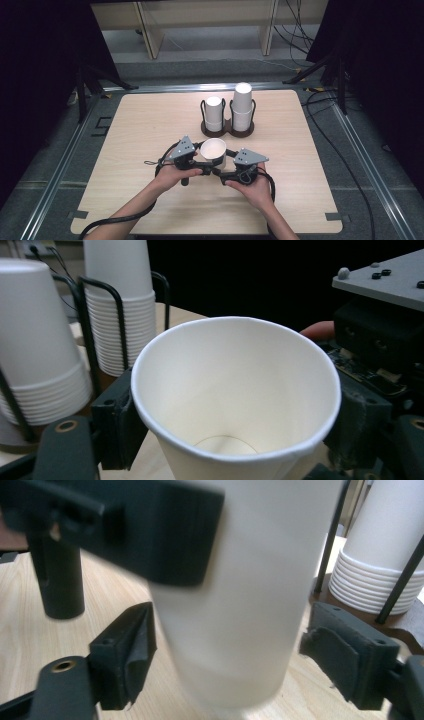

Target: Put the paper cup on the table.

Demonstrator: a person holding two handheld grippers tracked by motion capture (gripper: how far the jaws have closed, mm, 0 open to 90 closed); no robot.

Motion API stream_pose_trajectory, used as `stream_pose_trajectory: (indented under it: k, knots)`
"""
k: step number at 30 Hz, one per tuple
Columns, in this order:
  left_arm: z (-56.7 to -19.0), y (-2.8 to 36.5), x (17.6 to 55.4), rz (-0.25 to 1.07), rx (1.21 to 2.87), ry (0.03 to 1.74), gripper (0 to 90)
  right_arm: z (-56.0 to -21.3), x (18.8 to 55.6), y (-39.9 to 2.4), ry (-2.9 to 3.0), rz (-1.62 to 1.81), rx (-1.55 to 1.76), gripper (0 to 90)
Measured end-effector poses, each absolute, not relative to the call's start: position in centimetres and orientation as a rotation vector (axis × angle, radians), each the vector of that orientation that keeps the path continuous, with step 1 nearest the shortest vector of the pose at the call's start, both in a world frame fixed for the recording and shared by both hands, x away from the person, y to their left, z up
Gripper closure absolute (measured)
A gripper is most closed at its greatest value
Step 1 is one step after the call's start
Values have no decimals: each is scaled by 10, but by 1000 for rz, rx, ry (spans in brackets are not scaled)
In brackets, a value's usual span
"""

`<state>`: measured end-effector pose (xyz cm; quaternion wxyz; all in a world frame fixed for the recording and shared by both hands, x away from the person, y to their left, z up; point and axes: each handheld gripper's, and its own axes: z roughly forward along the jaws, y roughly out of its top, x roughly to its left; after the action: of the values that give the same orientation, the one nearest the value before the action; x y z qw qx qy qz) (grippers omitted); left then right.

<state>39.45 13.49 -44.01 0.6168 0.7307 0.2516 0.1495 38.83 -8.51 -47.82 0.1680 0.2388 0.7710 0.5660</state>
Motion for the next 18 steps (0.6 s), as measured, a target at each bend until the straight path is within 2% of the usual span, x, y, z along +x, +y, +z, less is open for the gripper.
stream_pose_trajectory:
  k: [8, 18]
  knots:
    - [-431, 161, 386, 497, 1697, 578, 226, -475, 382, -95, 2177, 1618, 701, 189]
    - [-434, 206, 376, 609, 1675, 658, 235, -480, 380, -113, 2145, 1644, 800, 194]
